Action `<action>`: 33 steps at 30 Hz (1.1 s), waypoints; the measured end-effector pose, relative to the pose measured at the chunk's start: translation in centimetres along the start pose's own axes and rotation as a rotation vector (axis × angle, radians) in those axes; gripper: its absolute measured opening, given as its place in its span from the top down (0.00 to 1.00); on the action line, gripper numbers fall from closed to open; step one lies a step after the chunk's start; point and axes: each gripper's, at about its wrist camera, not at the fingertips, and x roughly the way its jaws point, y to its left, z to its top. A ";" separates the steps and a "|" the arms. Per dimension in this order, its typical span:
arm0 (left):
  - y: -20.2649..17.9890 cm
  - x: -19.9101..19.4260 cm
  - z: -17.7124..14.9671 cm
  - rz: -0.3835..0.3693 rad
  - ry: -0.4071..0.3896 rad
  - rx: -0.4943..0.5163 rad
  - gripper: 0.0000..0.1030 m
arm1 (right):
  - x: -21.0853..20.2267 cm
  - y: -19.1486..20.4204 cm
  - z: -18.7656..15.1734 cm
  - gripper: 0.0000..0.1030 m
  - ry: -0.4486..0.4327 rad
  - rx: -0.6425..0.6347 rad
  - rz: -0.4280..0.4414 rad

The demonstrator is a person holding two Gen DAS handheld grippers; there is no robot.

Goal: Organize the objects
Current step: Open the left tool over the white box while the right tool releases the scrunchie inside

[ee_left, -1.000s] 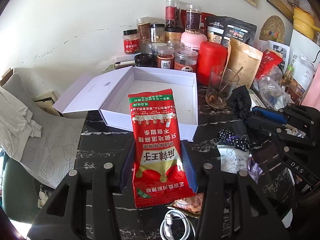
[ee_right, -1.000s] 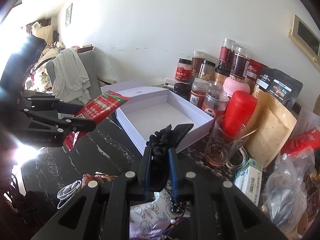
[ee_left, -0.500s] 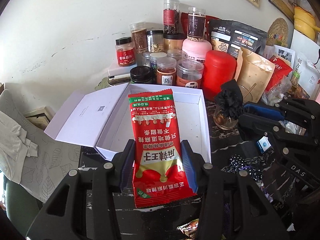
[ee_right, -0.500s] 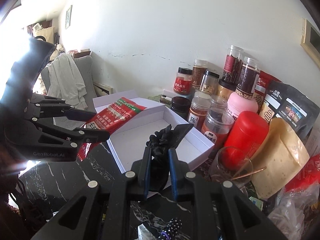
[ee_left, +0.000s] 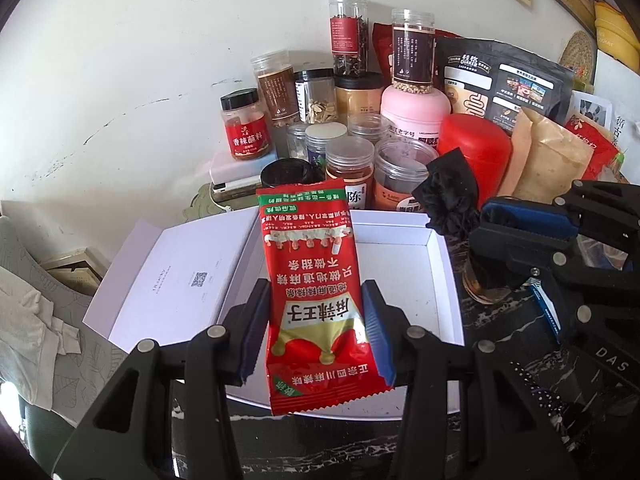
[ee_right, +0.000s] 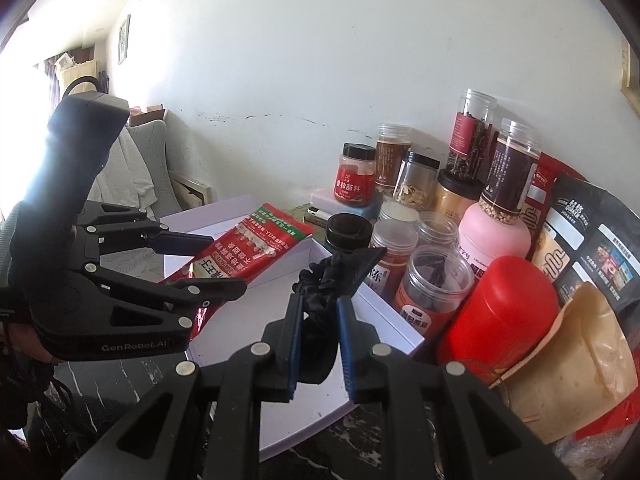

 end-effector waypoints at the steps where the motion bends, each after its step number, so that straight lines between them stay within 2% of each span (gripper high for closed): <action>1: 0.1 0.6 0.2 0.001 0.004 0.003 0.57 | 0.6 -0.2 0.0 0.85 0.006 0.003 -0.001; 9: 0.8 5.8 1.5 0.043 0.037 0.045 0.57 | 5.3 -1.8 -0.2 0.85 0.077 0.007 -0.008; 15: 1.2 8.9 1.6 0.040 0.079 0.053 0.57 | 8.0 -2.1 -0.6 0.85 0.131 0.010 -0.009; 21: 1.4 10.9 1.1 0.033 0.114 0.048 0.57 | 9.4 -2.1 -1.2 0.84 0.155 0.005 -0.009; 24: 1.5 11.2 1.1 0.057 0.112 0.044 0.57 | 9.8 -2.1 -1.2 0.83 0.161 -0.006 -0.030; 25: 1.5 11.3 1.0 0.057 0.110 0.043 0.56 | 9.9 -2.0 -1.2 0.81 0.165 -0.008 -0.032; 27: 1.6 11.3 1.1 0.055 0.112 0.037 0.54 | 9.8 -2.0 -1.2 0.69 0.171 -0.010 -0.038; 28: 1.6 11.3 1.1 0.065 0.115 0.034 0.51 | 9.7 -2.0 -1.1 0.58 0.169 -0.011 -0.046; 29: 1.7 11.2 1.1 0.080 0.118 0.031 0.47 | 9.6 -2.0 -1.1 0.55 0.164 -0.010 -0.053; 30: 1.7 11.1 1.2 0.093 0.116 0.027 0.40 | 9.4 -2.1 -1.0 0.55 0.160 -0.008 -0.054; 33: 2.2 10.2 1.5 0.087 0.097 0.003 0.37 | 8.7 -2.1 -0.7 0.55 0.150 0.000 -0.058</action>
